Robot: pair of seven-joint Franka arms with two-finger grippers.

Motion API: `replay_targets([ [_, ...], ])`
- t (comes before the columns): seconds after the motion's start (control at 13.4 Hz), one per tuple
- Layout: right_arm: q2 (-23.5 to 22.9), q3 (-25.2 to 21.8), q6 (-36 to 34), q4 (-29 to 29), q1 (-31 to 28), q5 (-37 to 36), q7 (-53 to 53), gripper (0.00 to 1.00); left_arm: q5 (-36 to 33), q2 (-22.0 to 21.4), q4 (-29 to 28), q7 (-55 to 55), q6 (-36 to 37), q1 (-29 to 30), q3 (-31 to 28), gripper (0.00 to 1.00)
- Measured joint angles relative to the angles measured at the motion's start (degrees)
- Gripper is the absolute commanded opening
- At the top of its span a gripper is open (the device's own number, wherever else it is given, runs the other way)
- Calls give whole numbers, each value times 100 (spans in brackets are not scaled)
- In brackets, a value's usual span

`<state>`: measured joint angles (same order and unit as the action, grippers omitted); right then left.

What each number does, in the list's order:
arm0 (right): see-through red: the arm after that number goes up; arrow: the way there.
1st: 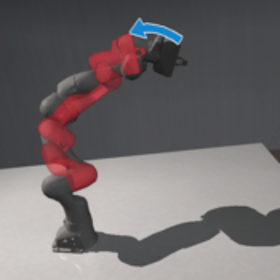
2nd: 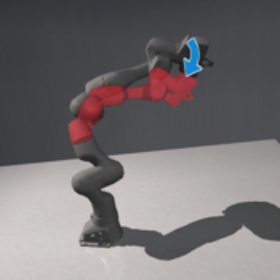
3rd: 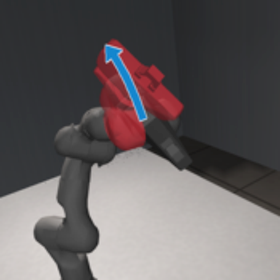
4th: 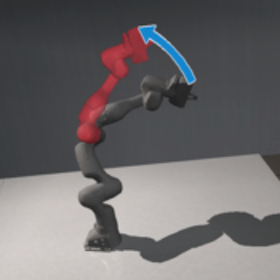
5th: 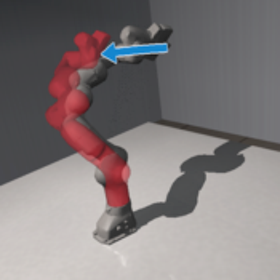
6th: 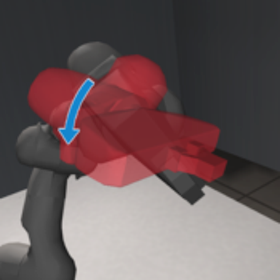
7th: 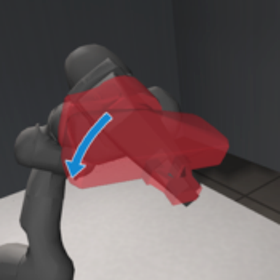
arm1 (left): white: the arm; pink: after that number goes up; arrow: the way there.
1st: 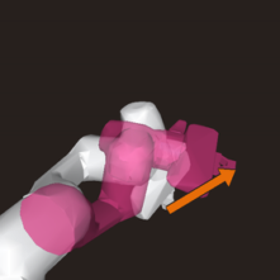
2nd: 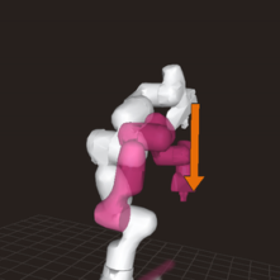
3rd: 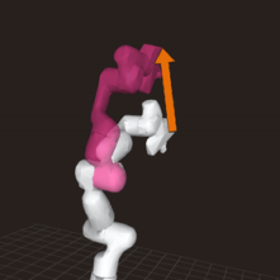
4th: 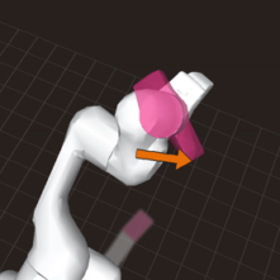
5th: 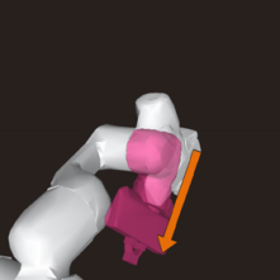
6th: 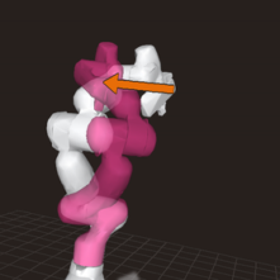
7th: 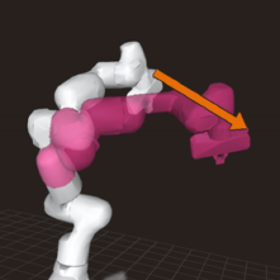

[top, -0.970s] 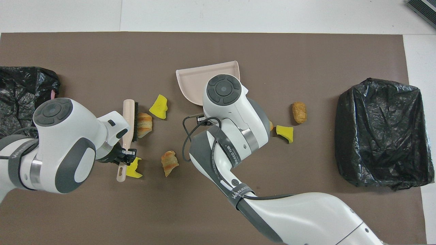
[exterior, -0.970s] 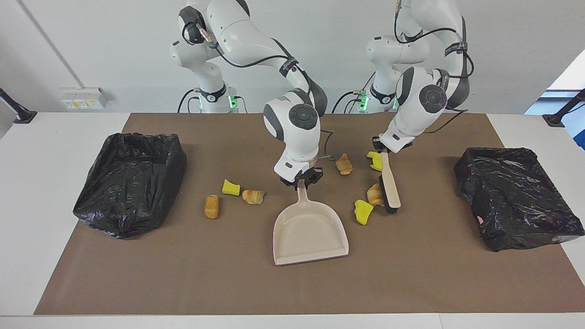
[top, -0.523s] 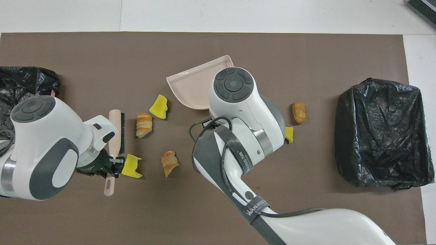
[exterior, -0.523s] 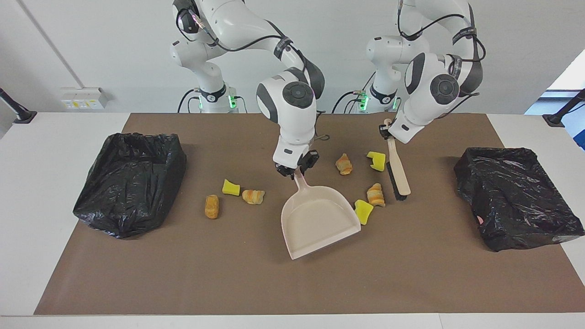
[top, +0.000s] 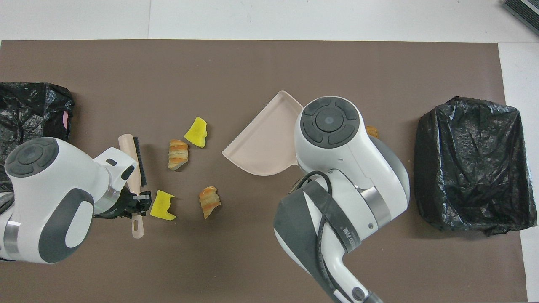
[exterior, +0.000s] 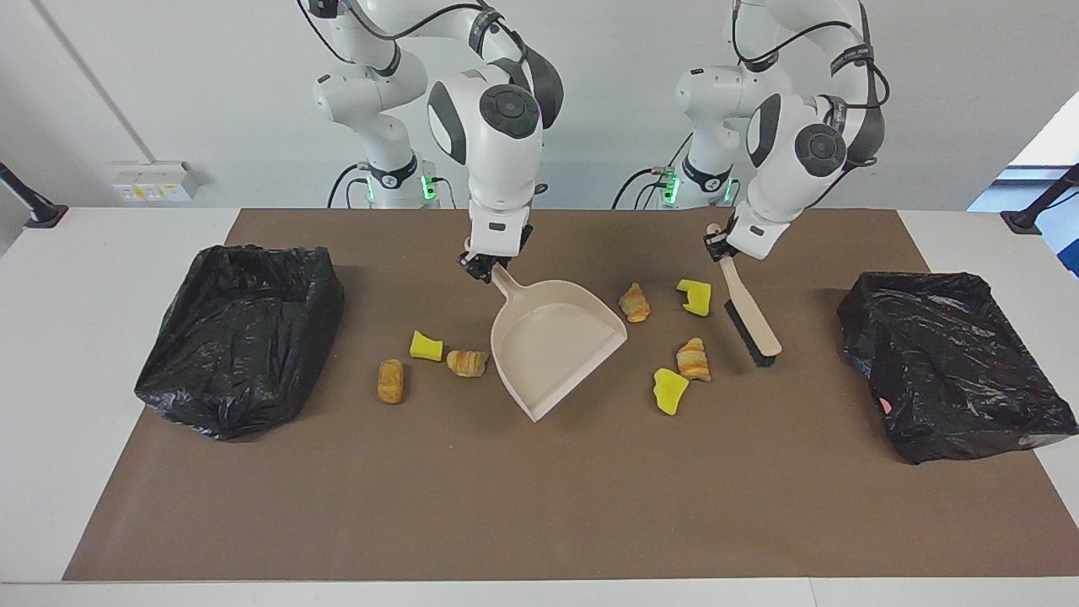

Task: Sweep and dump trash in bin
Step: 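Set the dustpan down near the bread with the right gripper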

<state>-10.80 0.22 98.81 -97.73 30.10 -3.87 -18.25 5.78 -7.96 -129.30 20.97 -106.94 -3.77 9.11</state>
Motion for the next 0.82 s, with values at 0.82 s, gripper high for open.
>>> replay_targets([
  [0.82, 666, 6, 735, -1729, -68, -9, -2332, 0, 0, 1035, 492, -1416, -530, 212, 23, 0],
])
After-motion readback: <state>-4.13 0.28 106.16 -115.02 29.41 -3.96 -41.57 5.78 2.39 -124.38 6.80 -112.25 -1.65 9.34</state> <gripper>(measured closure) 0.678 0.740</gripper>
